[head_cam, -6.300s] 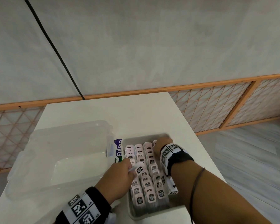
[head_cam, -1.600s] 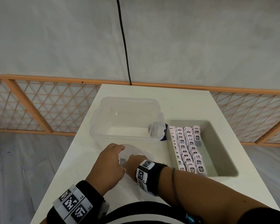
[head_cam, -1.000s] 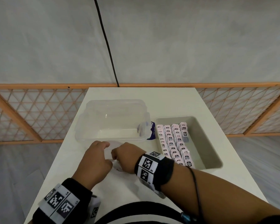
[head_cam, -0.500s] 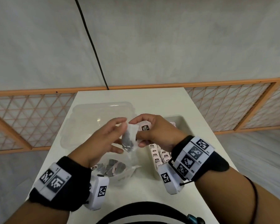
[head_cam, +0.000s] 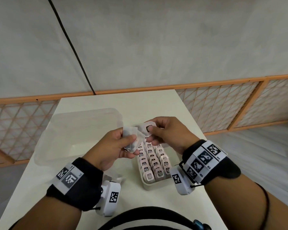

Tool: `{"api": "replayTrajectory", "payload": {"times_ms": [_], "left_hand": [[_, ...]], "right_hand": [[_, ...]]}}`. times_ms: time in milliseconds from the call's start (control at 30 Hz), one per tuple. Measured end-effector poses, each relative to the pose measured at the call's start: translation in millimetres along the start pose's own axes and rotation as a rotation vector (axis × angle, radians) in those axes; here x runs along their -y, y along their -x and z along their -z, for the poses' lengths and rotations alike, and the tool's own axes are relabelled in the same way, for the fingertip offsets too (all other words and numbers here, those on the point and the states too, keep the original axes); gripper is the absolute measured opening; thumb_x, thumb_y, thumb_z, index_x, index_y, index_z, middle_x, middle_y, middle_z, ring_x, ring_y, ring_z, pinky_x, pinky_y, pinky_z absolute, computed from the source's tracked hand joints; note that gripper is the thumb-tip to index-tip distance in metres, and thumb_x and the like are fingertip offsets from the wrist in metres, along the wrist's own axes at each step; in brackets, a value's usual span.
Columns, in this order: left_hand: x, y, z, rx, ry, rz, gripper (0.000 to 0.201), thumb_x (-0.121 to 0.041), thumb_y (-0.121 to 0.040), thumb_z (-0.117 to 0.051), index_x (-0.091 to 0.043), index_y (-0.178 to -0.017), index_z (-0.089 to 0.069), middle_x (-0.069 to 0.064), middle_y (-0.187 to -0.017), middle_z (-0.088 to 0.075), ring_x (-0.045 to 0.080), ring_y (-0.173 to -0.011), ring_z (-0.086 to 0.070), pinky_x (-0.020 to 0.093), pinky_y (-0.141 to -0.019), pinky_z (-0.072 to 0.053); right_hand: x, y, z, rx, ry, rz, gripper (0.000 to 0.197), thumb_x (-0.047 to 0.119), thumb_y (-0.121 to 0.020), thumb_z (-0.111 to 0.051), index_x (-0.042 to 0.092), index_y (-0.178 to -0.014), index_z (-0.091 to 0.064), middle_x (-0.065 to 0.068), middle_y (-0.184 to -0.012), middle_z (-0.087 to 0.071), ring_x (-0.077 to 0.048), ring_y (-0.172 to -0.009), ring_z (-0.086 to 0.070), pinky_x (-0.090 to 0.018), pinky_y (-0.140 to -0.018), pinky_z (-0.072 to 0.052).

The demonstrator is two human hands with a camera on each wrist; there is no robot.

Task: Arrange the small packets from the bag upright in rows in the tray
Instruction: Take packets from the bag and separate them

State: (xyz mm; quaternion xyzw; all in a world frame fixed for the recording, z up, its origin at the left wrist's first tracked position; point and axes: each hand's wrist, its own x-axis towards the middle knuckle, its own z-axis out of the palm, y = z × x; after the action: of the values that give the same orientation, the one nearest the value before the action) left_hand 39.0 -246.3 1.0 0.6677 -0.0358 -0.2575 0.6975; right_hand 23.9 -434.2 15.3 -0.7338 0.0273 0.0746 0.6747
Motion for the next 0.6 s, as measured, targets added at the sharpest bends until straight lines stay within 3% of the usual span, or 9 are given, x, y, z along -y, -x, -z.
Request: {"api": "replayTrajectory", "payload": {"times_ms": [133,200,300,367,433,467,600], "left_hand": [[4.4,-12.0,-2.2,-0.057,-0.022,0.022,0.012,-0.012,-0.093,-0.056,-0.006,-0.101,-0.062,0.012,-0.083,-0.070,0.024,-0.069,-0.068,0.023,-0.053,-0.056],[7.2,-16.8,-1.1,-0.086,-0.051,0.020,0.012,-0.011,-0.093,-0.056,-0.006,-0.102,-0.062,0.013,-0.084,-0.070,0.023,-0.068,-0.068,0.024,-0.053,-0.056],[10.2,-22.9,1.2,-0.110,-0.078,0.020,0.013,-0.010,-0.093,-0.056,-0.006,-0.103,-0.063,0.016,-0.087,-0.070,0.024,-0.068,-0.068,0.024,-0.055,-0.056],[10.6,-25.5,2.9,-0.115,-0.090,0.017,0.014,-0.009,-0.093,-0.055,-0.007,-0.104,-0.063,0.015,-0.086,-0.070,0.026,-0.070,-0.068,0.025,-0.055,-0.056],[11.0,-27.3,4.8,-0.117,-0.102,0.011,0.013,-0.009,-0.094,-0.055,-0.009,-0.103,-0.064,0.011,-0.081,-0.071,0.027,-0.072,-0.067,0.025,-0.055,-0.056],[11.2,-27.7,5.9,-0.119,-0.104,0.010,0.013,-0.009,-0.094,-0.055,-0.010,-0.102,-0.064,0.009,-0.079,-0.071,0.027,-0.072,-0.067,0.025,-0.055,-0.056],[13.6,-28.5,10.1,-0.124,-0.109,0.021,0.012,-0.009,-0.094,-0.054,-0.011,-0.100,-0.065,0.008,-0.078,-0.070,0.025,-0.070,-0.067,0.025,-0.055,-0.056]], "right_hand": [[-2.2,-15.7,26.3,-0.197,0.161,-0.011,0.001,0.005,-0.088,-0.064,0.004,-0.089,-0.064,-0.014,-0.073,-0.067,-0.014,-0.054,-0.063,-0.024,-0.052,-0.052],[-5.7,-28.6,40.6,-0.273,0.474,-0.016,0.003,0.013,-0.088,-0.064,0.012,-0.085,-0.064,-0.007,-0.075,-0.070,-0.013,-0.058,-0.065,-0.024,-0.057,-0.053],[-20.0,-54.1,50.9,-0.143,1.147,-0.074,0.020,0.031,-0.084,-0.067,0.015,-0.097,-0.064,0.002,-0.093,-0.066,-0.015,-0.086,-0.063,-0.022,-0.071,-0.046],[-32.9,-71.7,48.1,-0.012,1.376,-0.146,0.025,0.029,-0.088,-0.061,0.010,-0.105,-0.066,-0.003,-0.103,-0.065,-0.019,-0.098,-0.062,-0.024,-0.079,-0.047],[-42.4,-84.2,43.9,0.090,1.415,-0.227,0.027,0.022,-0.095,-0.051,0.005,-0.111,-0.064,-0.010,-0.105,-0.063,-0.024,-0.108,-0.061,-0.027,-0.083,-0.046],[-44.4,-87.6,41.9,0.135,1.409,-0.267,0.029,0.020,-0.097,-0.047,0.004,-0.117,-0.062,-0.013,-0.115,-0.062,-0.026,-0.113,-0.058,-0.028,-0.088,-0.046],[-57.5,-92.3,51.3,0.192,1.327,-0.362,0.049,0.012,-0.091,-0.056,0.007,-0.138,-0.043,-0.011,-0.140,-0.047,-0.031,-0.126,-0.048,-0.037,-0.101,-0.041]]}}
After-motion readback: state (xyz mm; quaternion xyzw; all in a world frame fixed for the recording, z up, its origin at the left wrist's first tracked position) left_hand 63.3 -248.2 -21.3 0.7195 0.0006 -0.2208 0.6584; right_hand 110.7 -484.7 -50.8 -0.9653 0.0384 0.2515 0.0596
